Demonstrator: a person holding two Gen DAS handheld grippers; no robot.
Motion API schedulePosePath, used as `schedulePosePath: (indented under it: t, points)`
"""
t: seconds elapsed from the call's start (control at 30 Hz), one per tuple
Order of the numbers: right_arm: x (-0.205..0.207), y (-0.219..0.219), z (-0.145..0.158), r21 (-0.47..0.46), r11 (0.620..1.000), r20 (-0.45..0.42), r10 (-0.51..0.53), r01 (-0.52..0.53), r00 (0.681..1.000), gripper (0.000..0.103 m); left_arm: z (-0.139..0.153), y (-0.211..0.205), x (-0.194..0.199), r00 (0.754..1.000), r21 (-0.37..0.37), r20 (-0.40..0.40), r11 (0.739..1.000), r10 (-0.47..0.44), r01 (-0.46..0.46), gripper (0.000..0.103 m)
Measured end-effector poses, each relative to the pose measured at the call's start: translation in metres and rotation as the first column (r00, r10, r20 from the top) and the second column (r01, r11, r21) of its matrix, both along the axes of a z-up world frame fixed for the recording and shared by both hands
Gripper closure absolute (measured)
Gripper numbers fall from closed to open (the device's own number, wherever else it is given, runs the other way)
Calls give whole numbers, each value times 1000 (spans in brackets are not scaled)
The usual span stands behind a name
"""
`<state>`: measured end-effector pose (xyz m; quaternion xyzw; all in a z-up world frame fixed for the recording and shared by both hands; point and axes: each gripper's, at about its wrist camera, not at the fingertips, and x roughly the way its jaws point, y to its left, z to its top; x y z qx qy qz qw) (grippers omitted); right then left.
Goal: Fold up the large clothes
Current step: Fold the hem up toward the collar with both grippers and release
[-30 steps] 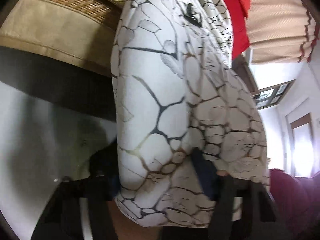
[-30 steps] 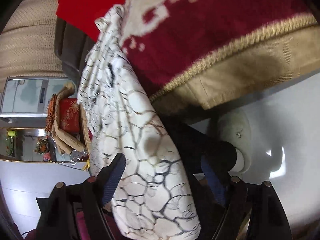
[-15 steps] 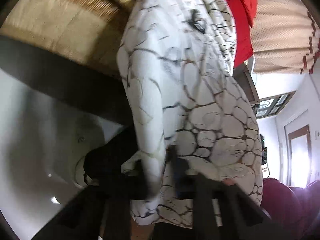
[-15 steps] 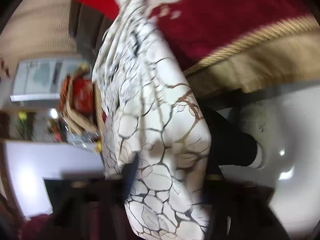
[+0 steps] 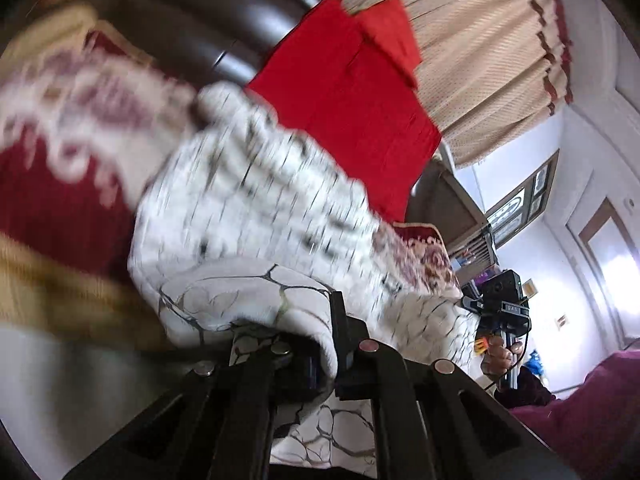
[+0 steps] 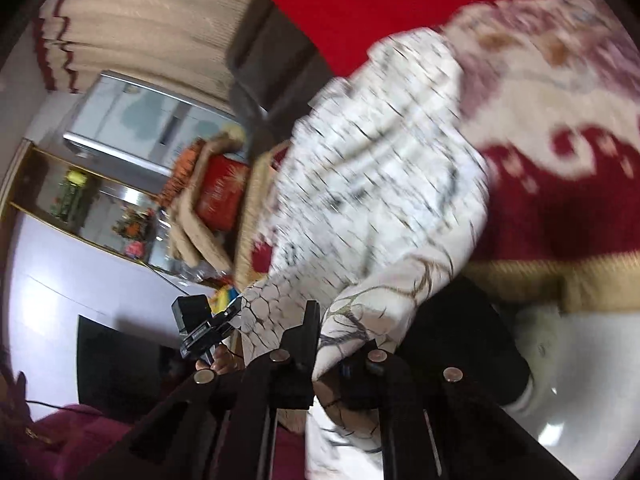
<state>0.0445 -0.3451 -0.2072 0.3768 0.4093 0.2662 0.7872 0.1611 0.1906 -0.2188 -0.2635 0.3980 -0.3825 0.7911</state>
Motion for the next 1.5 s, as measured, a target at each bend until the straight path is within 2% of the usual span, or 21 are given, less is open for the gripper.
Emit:
schedulePosePath:
  t: [0.07, 0.13, 0.23, 0.3, 0.37, 0.4, 0.43, 0.57, 0.6, 0.63, 0.7, 0.83, 0.97, 1.0, 1.07, 1.13, 1.23, 1.3, 1.4, 1.5]
  points:
    - [19, 5, 14, 16, 1000, 32, -9, 8, 999, 94, 26, -2, 18, 998, 9, 55, 1000, 16, -17, 98]
    - [43, 1, 26, 36, 999, 61, -27, 25, 998, 95, 42, -3, 39, 997, -3, 70, 1000, 13, -13, 98]
    - [86, -14, 48, 83, 993, 106, -98, 89, 990, 96, 63, -19, 86, 996, 50, 90, 998, 25, -29, 98]
    - [118, -27, 58, 62, 991, 114, -126, 120, 985, 96, 67, -25, 117, 996, 90, 84, 995, 27, -35, 98]
    - [146, -30, 59, -18, 994, 70, -102, 103, 992, 95, 64, -31, 140, 999, 110, 39, 993, 33, -37, 98]
    - [154, -31, 54, -29, 995, 23, -90, 90, 996, 91, 60, -32, 145, 999, 115, 21, 993, 31, -33, 98]
    - [161, -31, 46, -40, 997, -49, -69, 67, 996, 91, 57, -34, 146, 999, 124, 16, 992, 27, -29, 98]
    - [134, -29, 19, -105, 994, -161, -26, 9, 987, 89, 49, -31, 131, 999, 104, 25, 994, 32, -34, 98]
    - [119, -29, 8, -99, 995, -192, -19, 0, 981, 80, 48, -29, 127, 999, 97, 24, 994, 42, -44, 98]
    - [102, -30, -3, -84, 996, -228, -19, 0, 973, 57, 48, -24, 121, 999, 91, 21, 994, 50, -52, 98]
    - [74, -33, -21, -71, 997, -268, -50, 32, 962, 20, 47, -17, 112, 998, 91, 19, 994, 63, -65, 98]
    - [26, -33, -43, -16, 997, -281, -78, 77, 957, 20, 46, -10, 97, 997, 110, 15, 991, 77, -78, 98]
    - [16, -13, -63, 118, 987, -283, -71, 108, 957, 20, 43, -8, 82, 995, 128, 18, 987, 95, -97, 98]
    - [16, -6, -66, 130, 987, -282, -59, 99, 957, 20, 43, -6, 78, 995, 123, 17, 987, 100, -101, 98]
    - [21, 21, -71, 123, 991, -296, -3, 42, 955, 32, 40, -3, 72, 994, 121, 15, 986, 112, -113, 98]
    - [26, 43, -73, 111, 993, -301, 64, -32, 951, 85, 36, 1, 70, 992, 118, 2, 985, 126, -125, 98]
    - [33, 61, -56, 24, 995, -278, 95, -92, 956, 95, 33, 4, 76, 990, 116, -21, 984, 142, -138, 98]
    - [44, 62, -35, -3, 996, -227, 82, -85, 970, 95, 34, 4, 86, 988, 118, -37, 983, 149, -144, 98]
    - [72, 48, 4, -19, 999, -116, 26, -28, 993, 96, 44, 0, 112, 987, 127, -38, 980, 159, -153, 98]
    - [118, 21, 42, -47, 996, -9, -72, 72, 997, 96, 64, -4, 157, 984, 140, -13, 975, 177, -174, 98]
